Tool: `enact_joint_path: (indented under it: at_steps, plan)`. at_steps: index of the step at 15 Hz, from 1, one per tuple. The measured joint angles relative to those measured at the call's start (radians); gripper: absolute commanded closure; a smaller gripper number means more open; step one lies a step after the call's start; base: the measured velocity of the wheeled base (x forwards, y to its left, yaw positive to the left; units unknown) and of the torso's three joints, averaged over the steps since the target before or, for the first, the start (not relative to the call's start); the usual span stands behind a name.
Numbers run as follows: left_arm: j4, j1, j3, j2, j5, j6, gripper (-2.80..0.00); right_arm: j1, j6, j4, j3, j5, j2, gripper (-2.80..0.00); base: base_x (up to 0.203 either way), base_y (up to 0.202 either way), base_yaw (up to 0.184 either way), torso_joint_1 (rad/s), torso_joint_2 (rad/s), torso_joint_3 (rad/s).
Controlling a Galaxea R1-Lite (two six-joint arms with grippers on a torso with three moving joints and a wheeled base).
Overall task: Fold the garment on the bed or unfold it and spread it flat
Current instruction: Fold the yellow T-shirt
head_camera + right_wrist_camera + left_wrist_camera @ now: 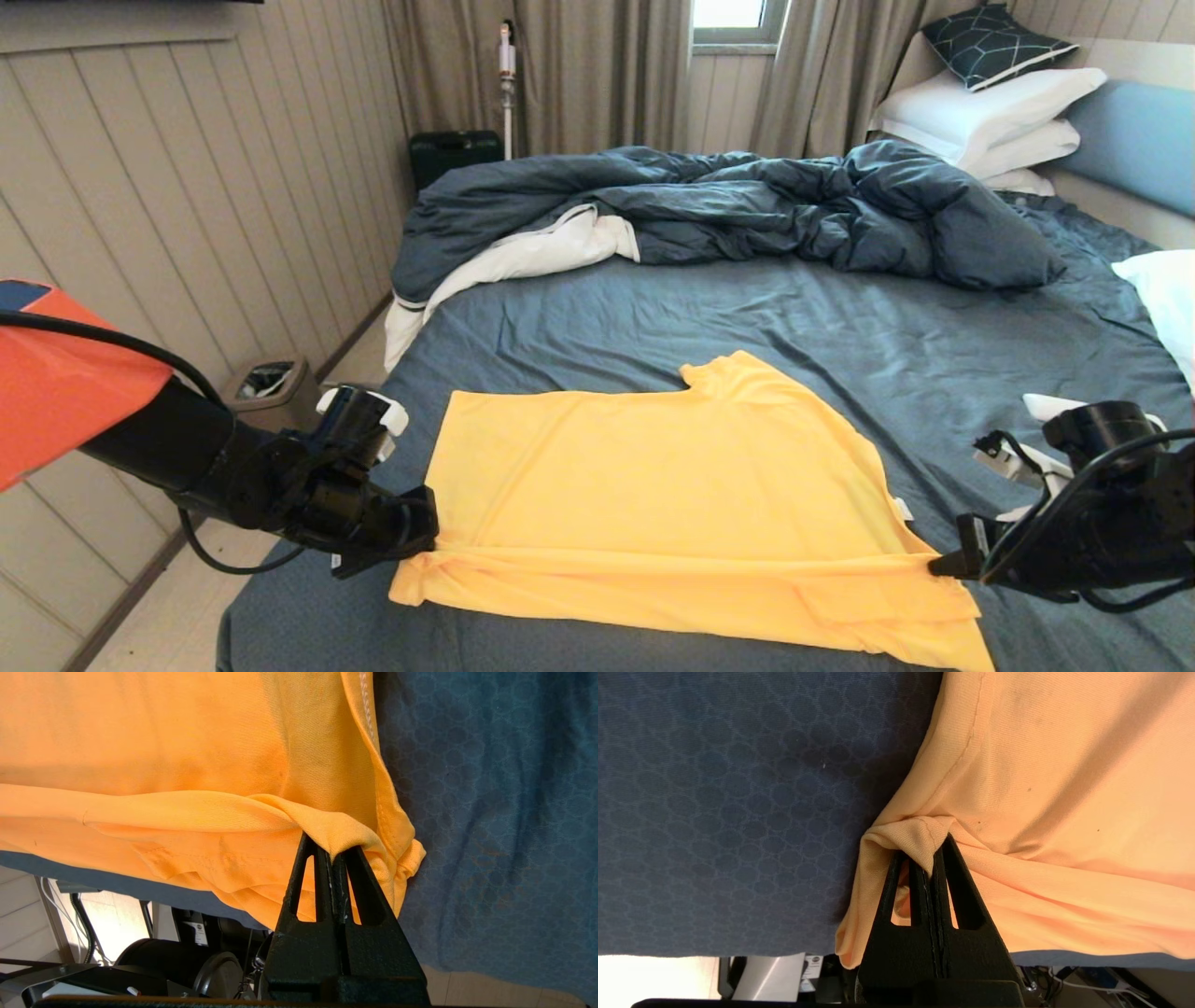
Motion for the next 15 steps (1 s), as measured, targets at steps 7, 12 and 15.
enact_joint_path:
  at_steps: [7, 12, 15]
  plan:
    - [0.0, -0.002, -0.015, 0.016, 0.001, 0.001, 0.0, 0.0, 0.0, -0.002, -0.012, 0.0, 0.02, 0.0, 0.0, 0.0, 0.0, 0.0, 0.0, 0.0]
    - [-0.003, -0.005, -0.015, 0.016, 0.001, 0.005, -2.8, 0.001, -0.001, -0.002, -0.013, 0.0, 0.022, -2.8, 0.0, 0.0, 0.0, 0.0, 0.0, 0.0]
    - [-0.002, -0.004, -0.015, -0.001, 0.001, 0.001, -2.8, 0.0, -0.001, -0.002, -0.01, 0.0, 0.015, -2.8, 0.0, 0.0, 0.0, 0.0, 0.0, 0.0]
